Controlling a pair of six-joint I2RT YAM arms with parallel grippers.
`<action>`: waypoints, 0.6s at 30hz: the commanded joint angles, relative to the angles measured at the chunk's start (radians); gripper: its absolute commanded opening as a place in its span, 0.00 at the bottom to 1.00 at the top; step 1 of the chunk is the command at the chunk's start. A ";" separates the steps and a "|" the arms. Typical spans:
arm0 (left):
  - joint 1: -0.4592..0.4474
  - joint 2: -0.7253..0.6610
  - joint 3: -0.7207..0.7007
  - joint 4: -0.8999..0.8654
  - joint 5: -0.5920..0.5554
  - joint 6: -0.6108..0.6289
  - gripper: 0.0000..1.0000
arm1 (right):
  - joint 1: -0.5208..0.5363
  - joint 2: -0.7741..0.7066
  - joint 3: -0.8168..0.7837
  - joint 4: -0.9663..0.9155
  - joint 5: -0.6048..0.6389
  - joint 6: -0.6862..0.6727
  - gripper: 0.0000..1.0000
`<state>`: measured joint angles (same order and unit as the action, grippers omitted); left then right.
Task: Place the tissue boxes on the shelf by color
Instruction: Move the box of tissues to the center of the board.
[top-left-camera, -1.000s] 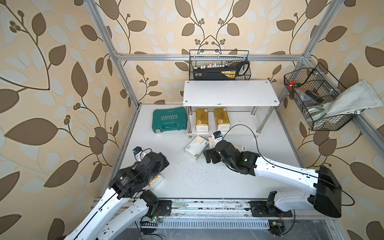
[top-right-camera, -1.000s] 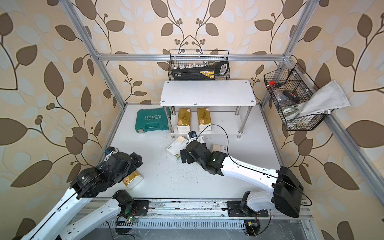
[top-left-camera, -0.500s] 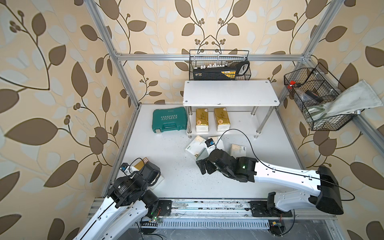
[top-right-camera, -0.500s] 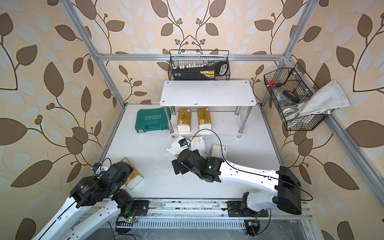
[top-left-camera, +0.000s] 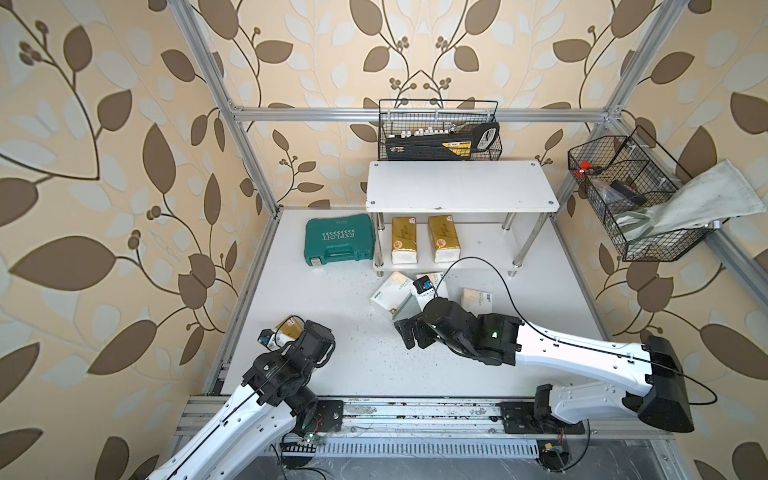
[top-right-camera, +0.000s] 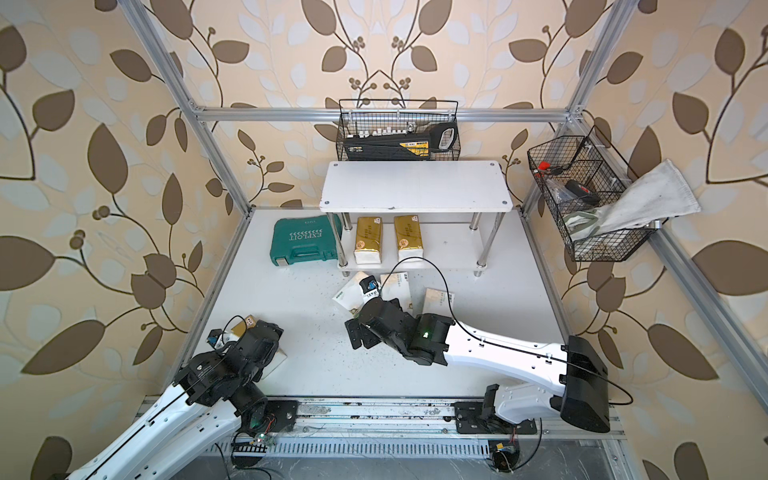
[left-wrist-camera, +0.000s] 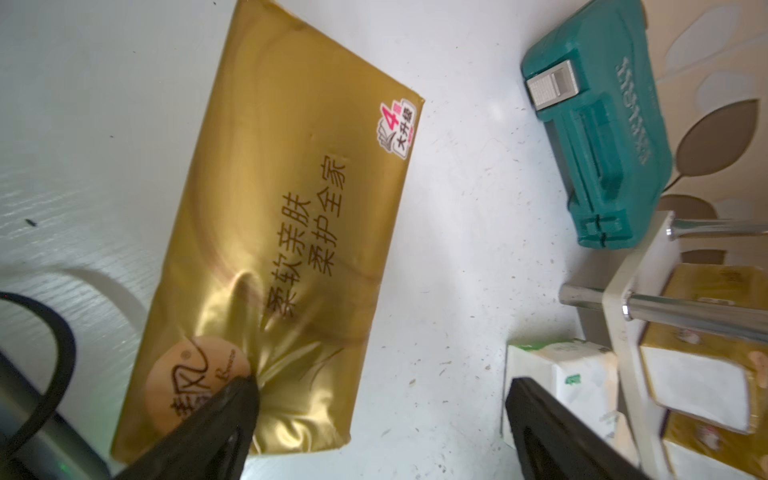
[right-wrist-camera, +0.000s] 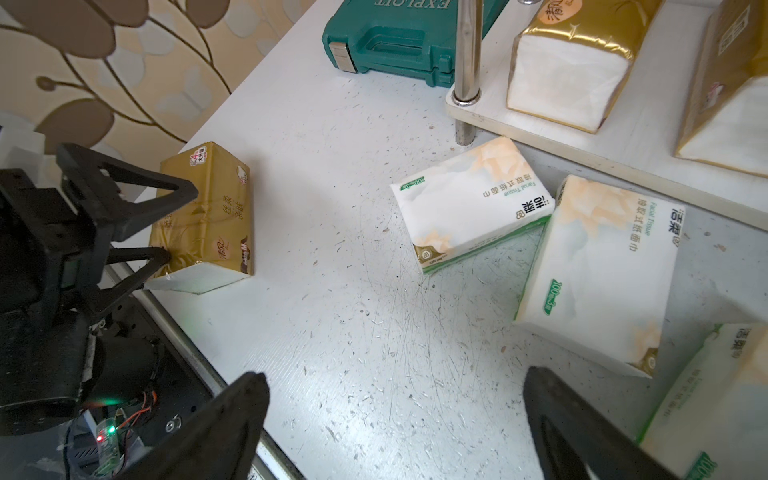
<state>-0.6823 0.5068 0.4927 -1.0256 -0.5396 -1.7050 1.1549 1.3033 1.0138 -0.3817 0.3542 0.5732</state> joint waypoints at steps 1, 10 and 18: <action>0.003 0.097 -0.038 -0.075 0.096 0.046 0.99 | 0.006 -0.021 -0.003 -0.027 0.001 0.011 0.99; 0.171 0.357 0.008 0.356 0.198 0.380 0.99 | 0.008 -0.045 -0.012 -0.055 0.025 0.025 0.99; 0.196 0.608 0.249 0.505 0.296 0.592 0.99 | 0.017 -0.040 -0.012 -0.056 0.028 0.024 0.99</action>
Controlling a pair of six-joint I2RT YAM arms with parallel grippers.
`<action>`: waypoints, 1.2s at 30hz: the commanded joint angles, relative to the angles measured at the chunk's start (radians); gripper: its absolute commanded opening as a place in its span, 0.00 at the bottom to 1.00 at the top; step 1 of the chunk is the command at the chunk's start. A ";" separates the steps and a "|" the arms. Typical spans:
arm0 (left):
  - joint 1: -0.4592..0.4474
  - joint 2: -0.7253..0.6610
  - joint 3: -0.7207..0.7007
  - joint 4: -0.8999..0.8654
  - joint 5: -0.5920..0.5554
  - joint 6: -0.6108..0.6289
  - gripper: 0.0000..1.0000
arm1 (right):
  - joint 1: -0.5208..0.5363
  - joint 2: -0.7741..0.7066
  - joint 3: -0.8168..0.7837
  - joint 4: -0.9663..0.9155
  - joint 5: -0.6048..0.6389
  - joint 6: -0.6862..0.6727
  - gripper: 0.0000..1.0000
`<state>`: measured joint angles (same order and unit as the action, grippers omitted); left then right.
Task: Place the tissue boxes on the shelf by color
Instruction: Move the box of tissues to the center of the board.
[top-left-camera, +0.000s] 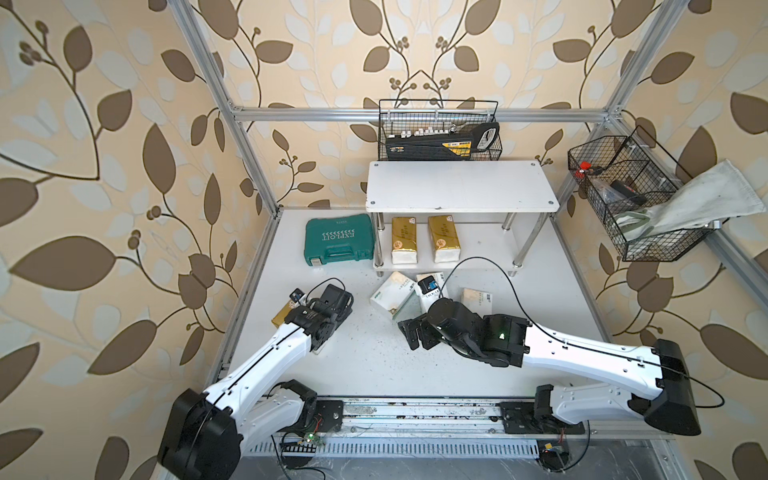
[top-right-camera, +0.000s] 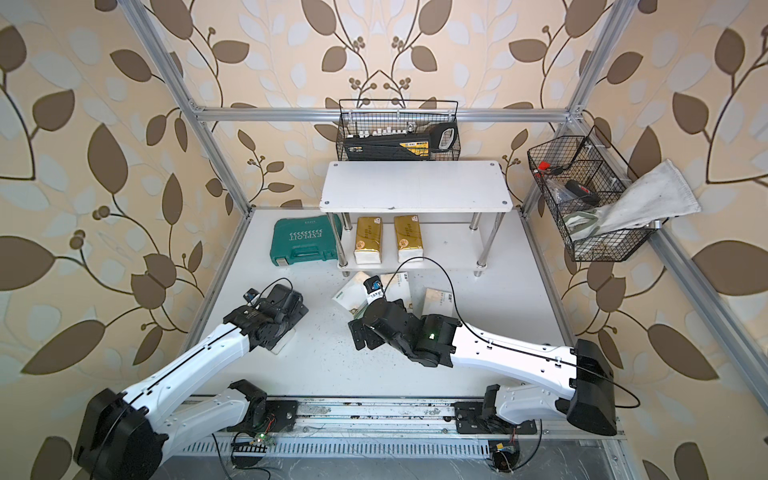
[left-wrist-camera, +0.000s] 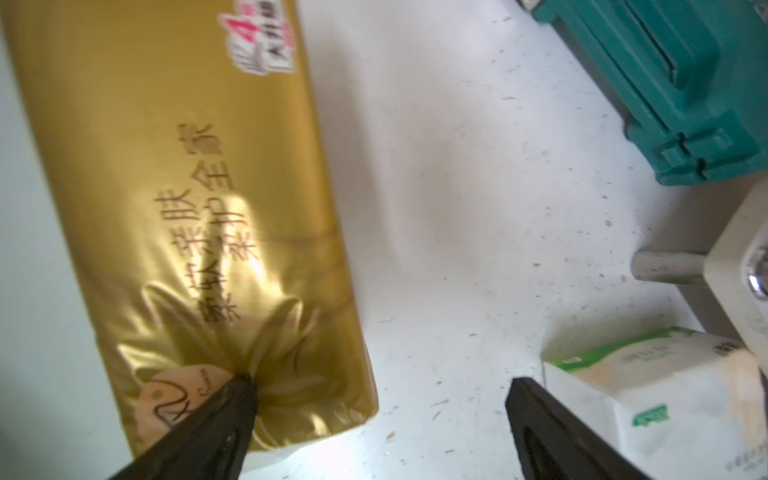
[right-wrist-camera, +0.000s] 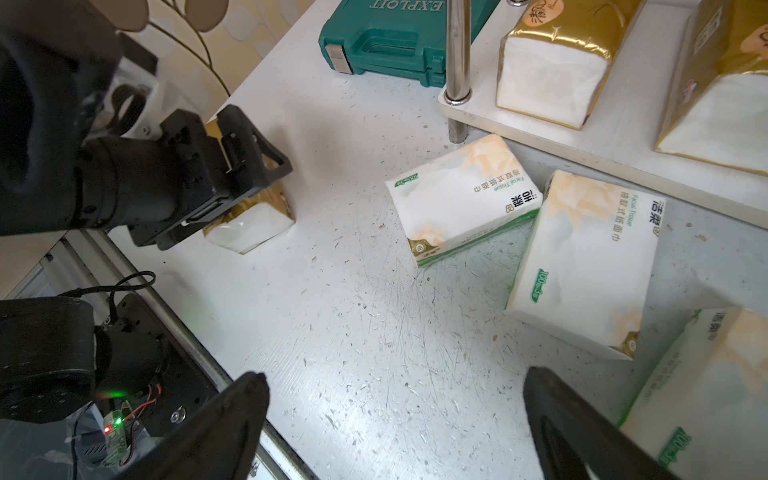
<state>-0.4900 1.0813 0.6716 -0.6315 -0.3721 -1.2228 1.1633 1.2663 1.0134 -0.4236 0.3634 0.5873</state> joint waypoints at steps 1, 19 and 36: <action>0.003 0.040 0.109 0.100 0.136 0.131 0.99 | 0.010 0.002 -0.011 -0.007 0.012 0.005 0.99; 0.149 -0.085 0.494 -0.272 0.166 0.388 0.99 | -0.049 0.334 0.154 0.280 -0.605 -0.453 0.99; 0.611 -0.015 0.525 -0.293 0.545 0.502 0.99 | -0.101 0.829 0.592 0.152 -0.843 -0.579 0.99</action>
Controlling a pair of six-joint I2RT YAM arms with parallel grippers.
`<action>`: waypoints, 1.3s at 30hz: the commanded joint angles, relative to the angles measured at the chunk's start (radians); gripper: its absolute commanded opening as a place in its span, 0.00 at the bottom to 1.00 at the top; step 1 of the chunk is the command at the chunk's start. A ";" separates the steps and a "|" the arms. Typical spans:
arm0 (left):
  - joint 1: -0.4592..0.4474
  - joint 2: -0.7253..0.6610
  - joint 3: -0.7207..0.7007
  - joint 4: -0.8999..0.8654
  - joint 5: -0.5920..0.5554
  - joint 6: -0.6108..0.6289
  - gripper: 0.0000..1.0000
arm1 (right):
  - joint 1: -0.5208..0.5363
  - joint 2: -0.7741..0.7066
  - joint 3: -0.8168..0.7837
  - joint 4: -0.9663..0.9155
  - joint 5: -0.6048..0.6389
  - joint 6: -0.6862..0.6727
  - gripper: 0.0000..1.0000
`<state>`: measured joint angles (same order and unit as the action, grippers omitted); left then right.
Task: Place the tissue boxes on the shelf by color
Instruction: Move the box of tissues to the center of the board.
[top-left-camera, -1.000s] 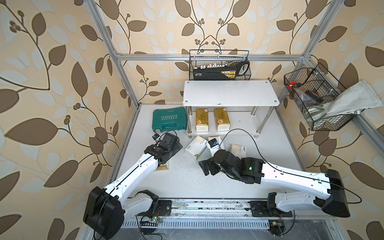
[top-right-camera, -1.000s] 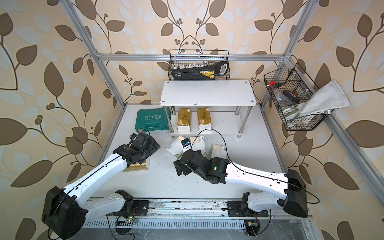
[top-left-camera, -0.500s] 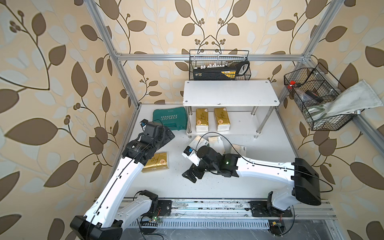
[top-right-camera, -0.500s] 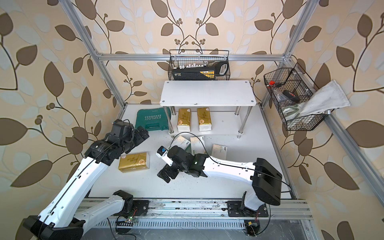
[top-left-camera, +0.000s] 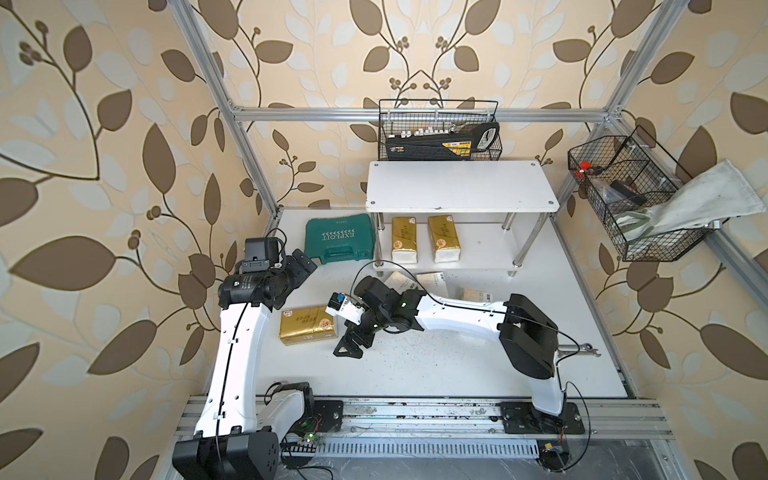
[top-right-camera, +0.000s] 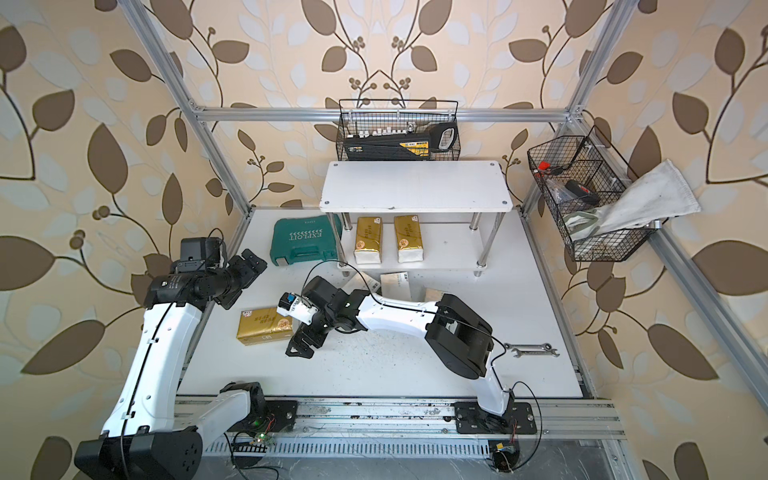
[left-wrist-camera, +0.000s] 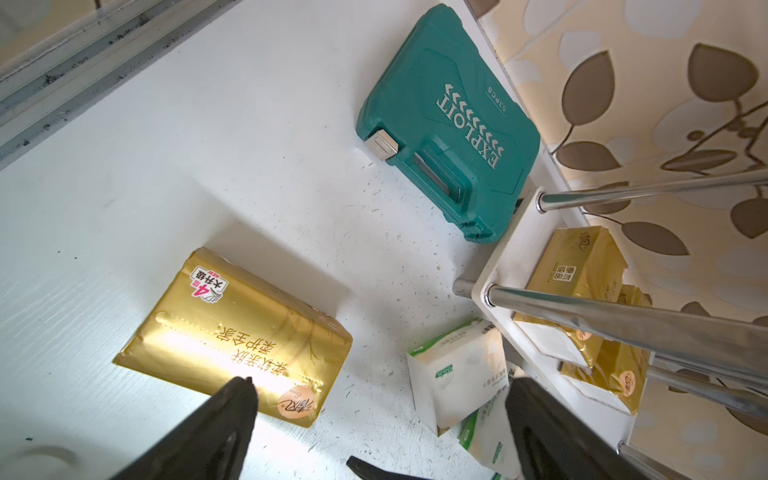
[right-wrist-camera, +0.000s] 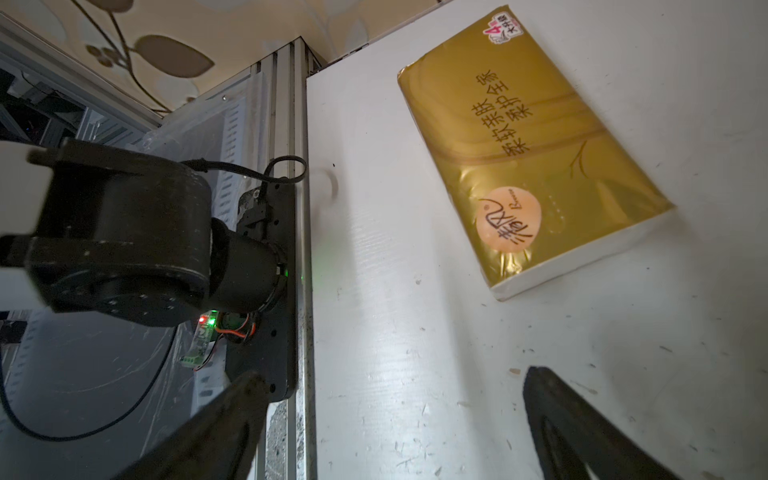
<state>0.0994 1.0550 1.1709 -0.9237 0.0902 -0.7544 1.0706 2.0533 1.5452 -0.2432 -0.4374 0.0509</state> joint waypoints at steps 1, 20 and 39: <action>0.027 0.018 0.029 0.000 0.088 0.033 0.99 | -0.014 0.062 0.080 -0.030 -0.042 -0.047 0.99; 0.038 0.077 0.023 0.040 0.108 0.015 0.99 | -0.083 0.329 0.400 -0.063 -0.130 -0.018 0.99; 0.043 0.045 -0.003 0.046 0.121 0.000 0.99 | 0.027 0.280 0.211 0.099 0.107 0.023 0.99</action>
<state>0.1322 1.1236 1.1698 -0.8906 0.1936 -0.7528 1.0817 2.3531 1.7931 -0.2134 -0.4297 0.0463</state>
